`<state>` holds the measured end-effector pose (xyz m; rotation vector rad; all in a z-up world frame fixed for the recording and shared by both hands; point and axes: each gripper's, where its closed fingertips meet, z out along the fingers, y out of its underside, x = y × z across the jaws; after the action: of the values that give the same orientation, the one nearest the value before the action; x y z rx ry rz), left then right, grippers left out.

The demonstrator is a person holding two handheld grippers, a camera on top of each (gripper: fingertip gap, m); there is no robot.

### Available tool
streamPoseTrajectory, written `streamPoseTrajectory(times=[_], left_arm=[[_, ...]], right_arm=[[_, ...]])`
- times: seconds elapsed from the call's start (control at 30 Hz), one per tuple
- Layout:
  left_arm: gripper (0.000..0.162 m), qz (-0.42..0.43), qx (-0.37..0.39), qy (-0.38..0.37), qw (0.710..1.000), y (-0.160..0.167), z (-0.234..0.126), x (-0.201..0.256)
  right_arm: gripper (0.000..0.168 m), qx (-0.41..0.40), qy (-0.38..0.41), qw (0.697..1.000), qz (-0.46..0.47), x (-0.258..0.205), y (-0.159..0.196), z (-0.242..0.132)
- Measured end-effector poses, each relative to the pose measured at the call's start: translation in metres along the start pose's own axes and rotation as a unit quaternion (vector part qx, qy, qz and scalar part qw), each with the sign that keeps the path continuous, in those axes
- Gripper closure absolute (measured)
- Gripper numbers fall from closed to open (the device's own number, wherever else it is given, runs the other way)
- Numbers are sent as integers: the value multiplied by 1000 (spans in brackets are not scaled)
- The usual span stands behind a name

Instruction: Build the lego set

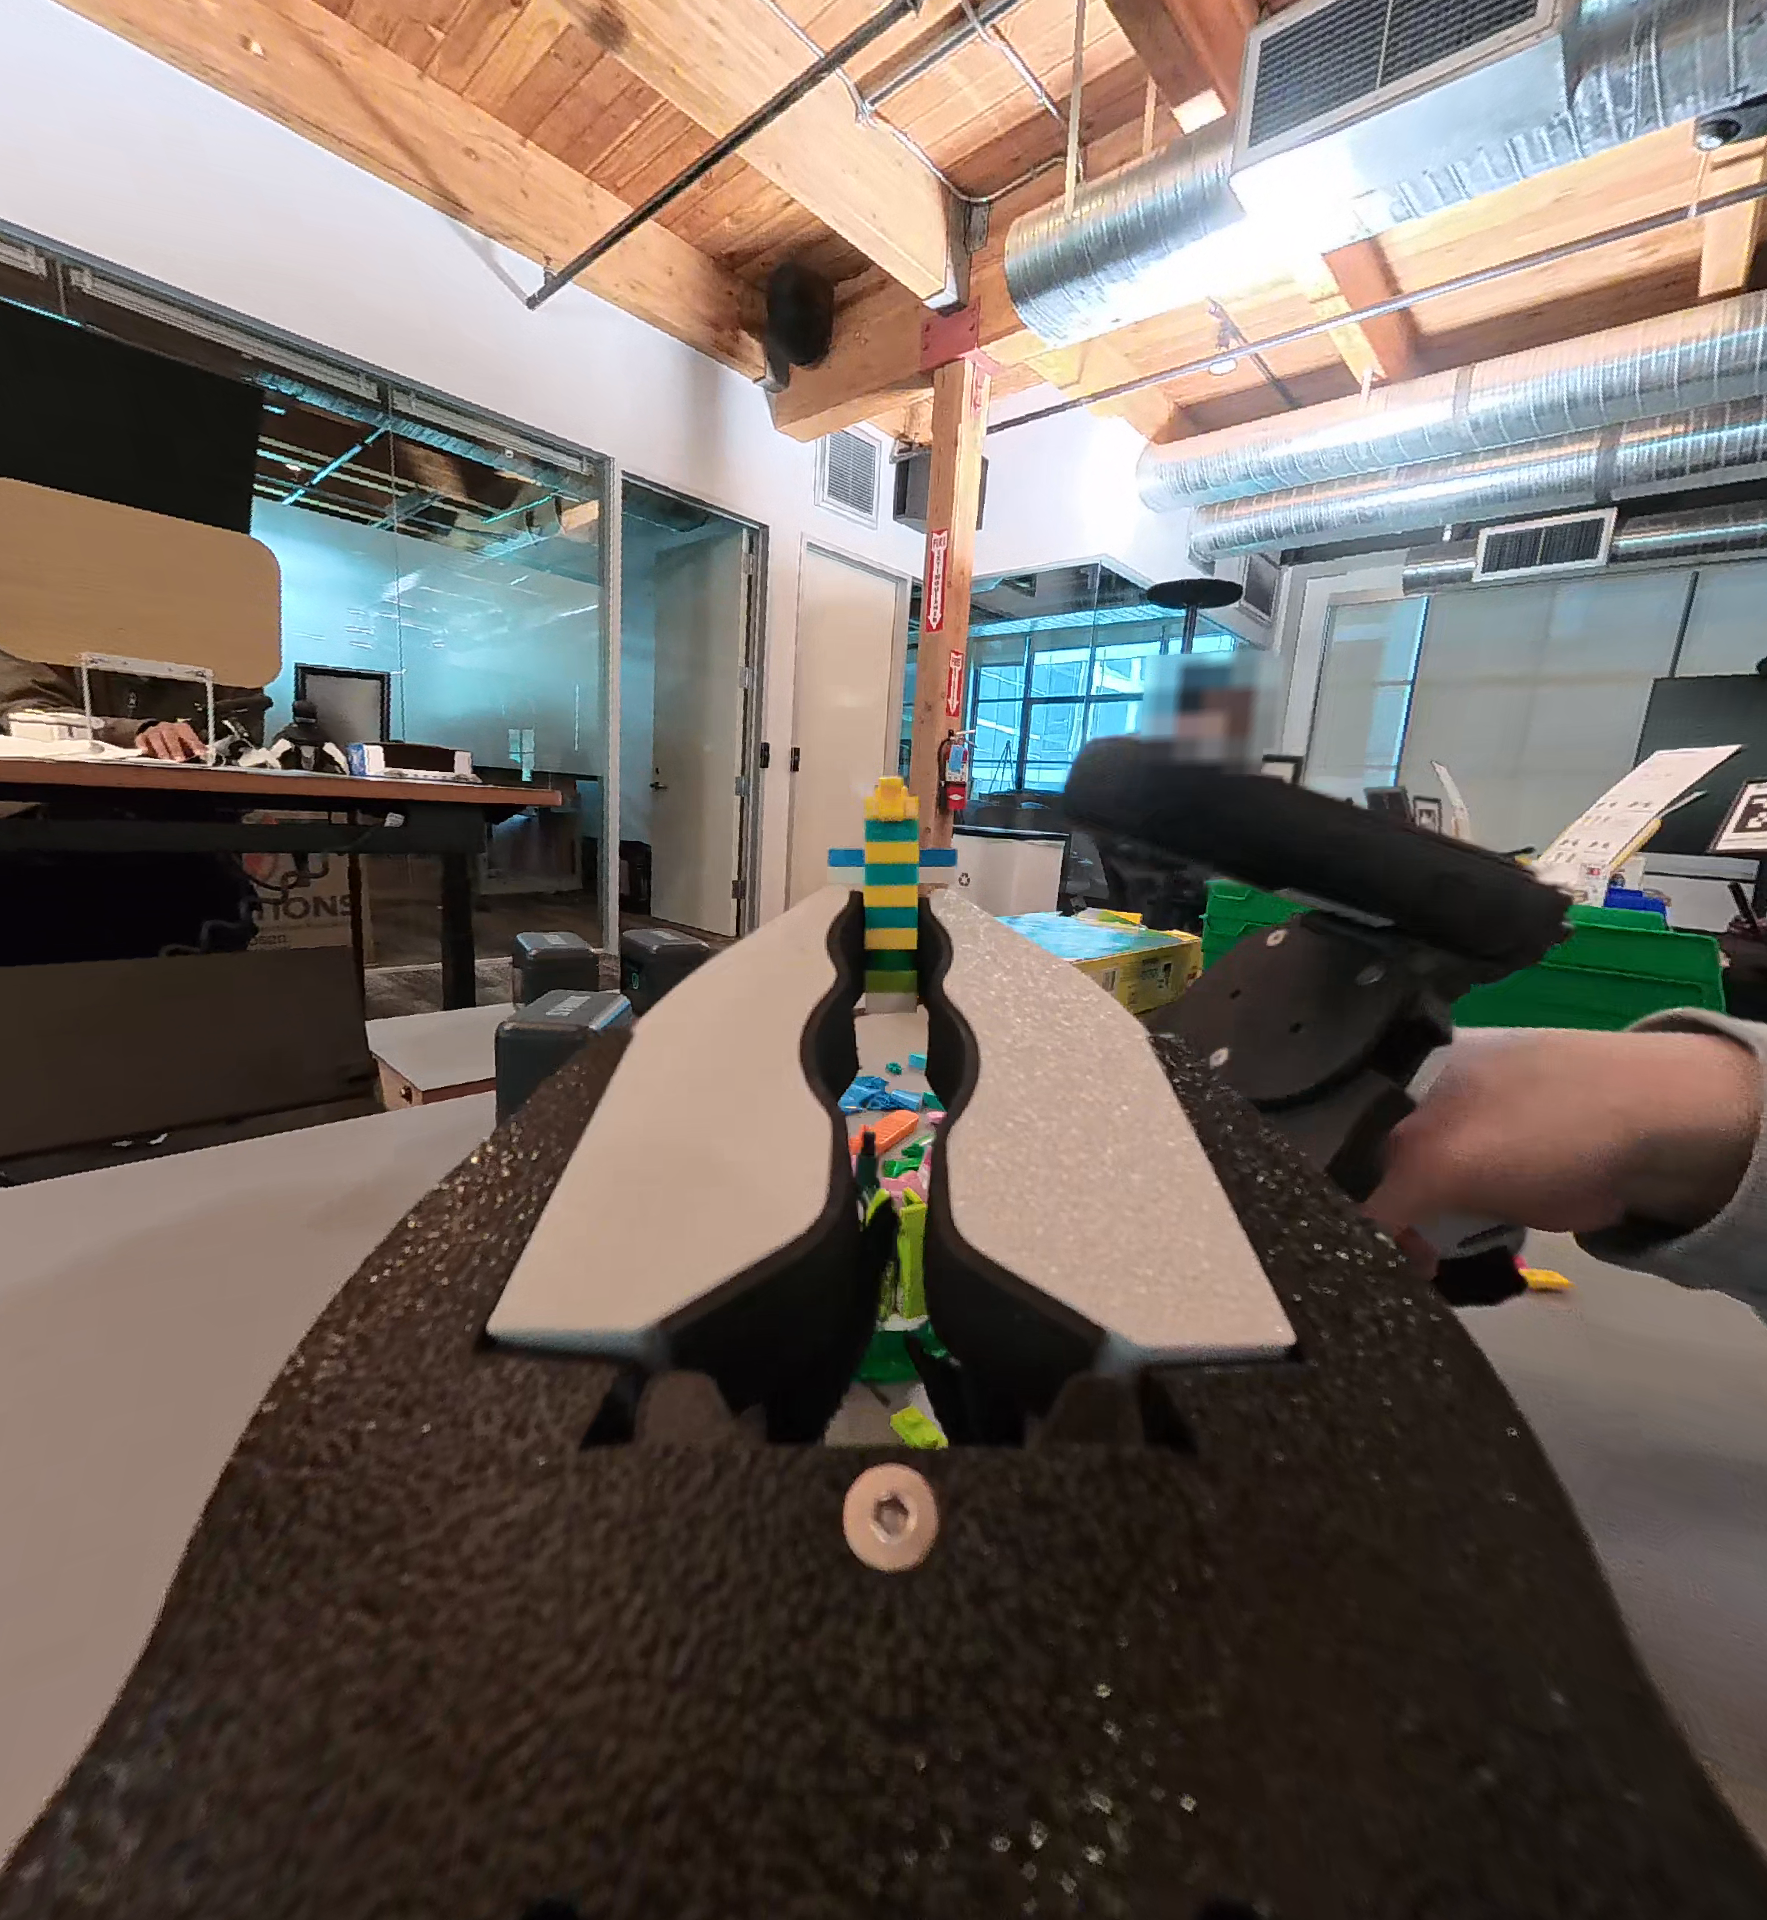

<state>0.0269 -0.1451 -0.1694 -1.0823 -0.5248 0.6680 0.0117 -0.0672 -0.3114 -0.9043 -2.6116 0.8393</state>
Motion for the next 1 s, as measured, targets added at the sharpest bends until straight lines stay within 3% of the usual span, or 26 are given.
streamPoseTrajectory(times=[0.13,0.3,0.57,0.67,1.0], left_arm=[[154,7,-4,9,1000,2,1,5],[154,15,-5,16,1000,2,2,8],[154,13,-2,21,1000,1,2,11],[154,12,-2,21,1000,0,2,11],[154,10,0,30,1000,-1,2,15]], right_arm=[[144,-5,5,998,56,-12,-6,7],[123,13,14,993,119,-23,-19,15],[140,11,69,990,120,-13,-16,25],[159,6,56,994,90,-16,-13,23],[161,-18,-110,988,-109,-40,29,-11]])
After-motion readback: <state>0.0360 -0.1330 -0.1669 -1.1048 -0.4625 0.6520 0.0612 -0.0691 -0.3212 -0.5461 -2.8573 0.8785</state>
